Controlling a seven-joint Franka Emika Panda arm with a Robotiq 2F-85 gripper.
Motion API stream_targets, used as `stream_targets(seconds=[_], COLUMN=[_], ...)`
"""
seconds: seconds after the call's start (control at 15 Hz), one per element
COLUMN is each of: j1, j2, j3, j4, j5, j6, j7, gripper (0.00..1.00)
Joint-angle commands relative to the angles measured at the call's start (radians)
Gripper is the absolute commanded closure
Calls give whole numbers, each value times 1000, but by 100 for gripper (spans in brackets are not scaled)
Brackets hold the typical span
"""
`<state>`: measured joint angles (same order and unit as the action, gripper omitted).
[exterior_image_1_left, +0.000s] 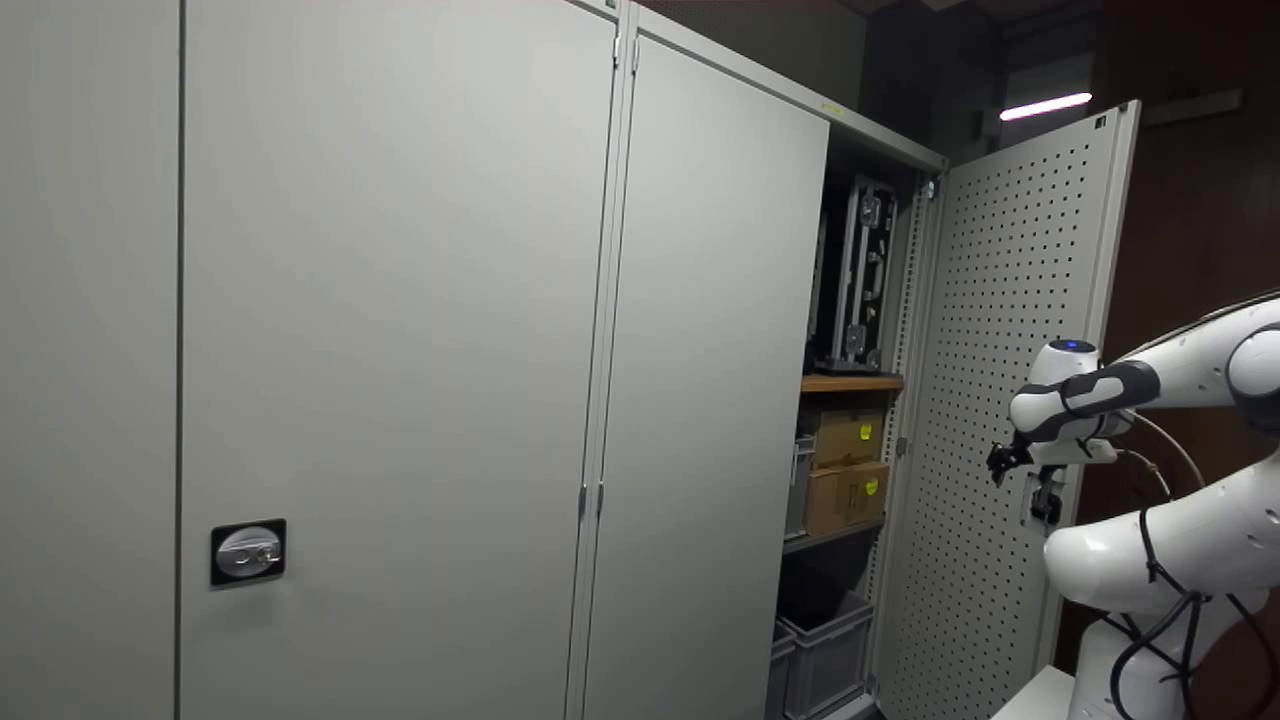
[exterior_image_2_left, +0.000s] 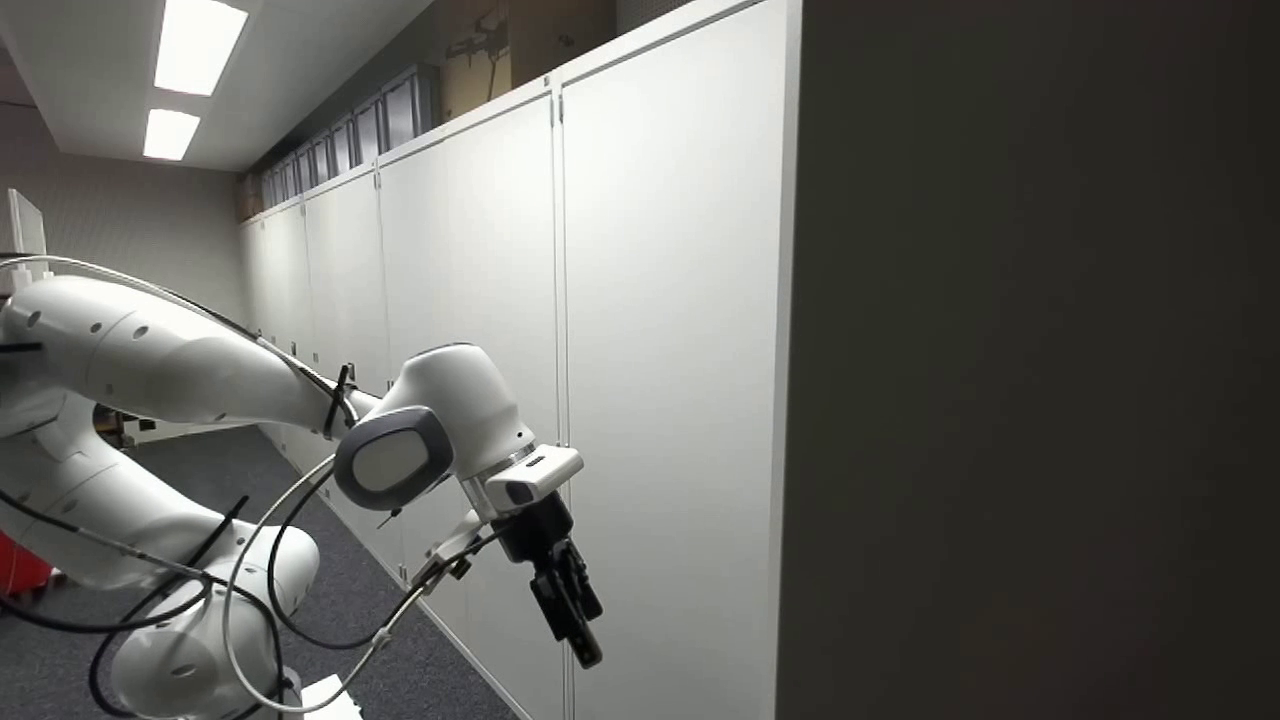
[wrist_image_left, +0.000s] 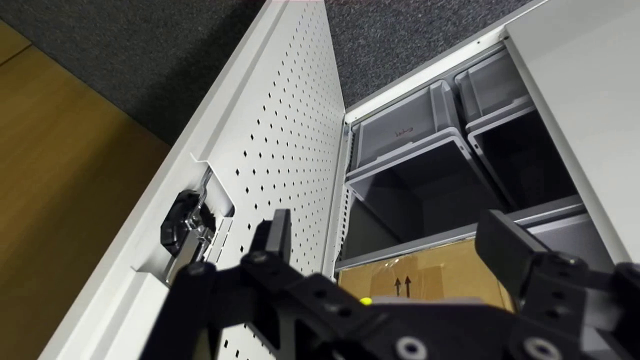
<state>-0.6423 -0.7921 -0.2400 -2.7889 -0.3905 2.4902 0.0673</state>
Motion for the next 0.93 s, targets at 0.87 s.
stream_targets(seconds=[0.87], j1=[-193], j2=[112], j3=[11], j4=[11], j5=[6], j6=[318], j7=[-20], gripper=[0])
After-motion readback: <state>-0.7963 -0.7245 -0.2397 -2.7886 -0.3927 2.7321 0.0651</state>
